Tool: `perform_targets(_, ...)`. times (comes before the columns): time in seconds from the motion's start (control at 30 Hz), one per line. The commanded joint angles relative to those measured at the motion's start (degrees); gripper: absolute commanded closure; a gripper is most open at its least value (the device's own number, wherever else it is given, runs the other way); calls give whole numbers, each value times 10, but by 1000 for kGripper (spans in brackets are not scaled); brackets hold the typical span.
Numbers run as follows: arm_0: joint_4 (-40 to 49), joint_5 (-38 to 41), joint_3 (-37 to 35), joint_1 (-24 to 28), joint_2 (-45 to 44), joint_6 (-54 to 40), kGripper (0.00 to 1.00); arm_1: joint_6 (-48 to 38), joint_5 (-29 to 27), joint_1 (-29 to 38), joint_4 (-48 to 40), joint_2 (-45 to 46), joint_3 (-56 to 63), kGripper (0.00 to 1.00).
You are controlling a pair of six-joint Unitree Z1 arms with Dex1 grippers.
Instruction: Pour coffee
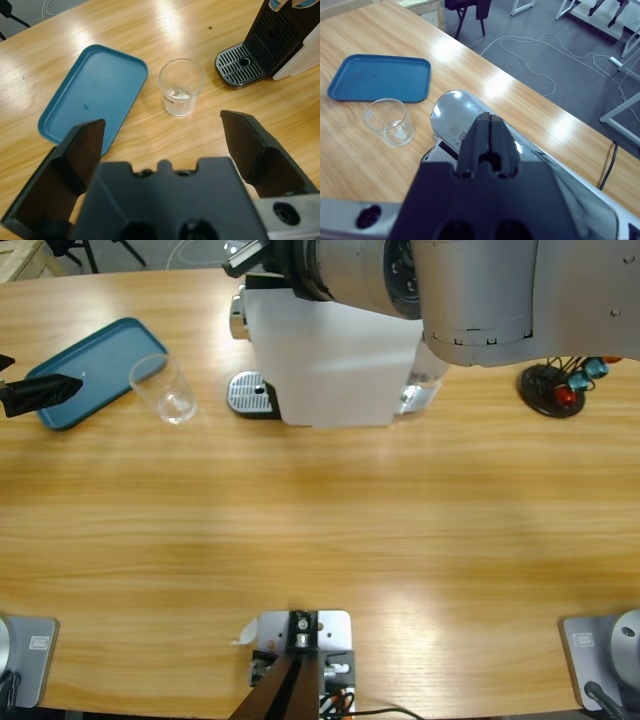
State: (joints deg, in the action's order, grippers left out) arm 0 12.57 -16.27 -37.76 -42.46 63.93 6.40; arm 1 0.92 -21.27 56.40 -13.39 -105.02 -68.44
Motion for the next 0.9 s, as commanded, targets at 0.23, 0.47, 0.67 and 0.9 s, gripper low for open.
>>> perform_targets(0.23,8,-6,13,-3,15,5,0,-20,24,3,21,-96,77,1000)
perform_targets(0.47,8,-6,13,-3,17,5,0,-23,20,-9,7,-93,90,1000)
perform_targets(0.67,-10,-9,18,-3,32,4,0,14,35,-10,46,24,84,910)
perform_targets(0.9,-109,-43,38,-3,81,36,5,47,93,-13,243,218,71,2)
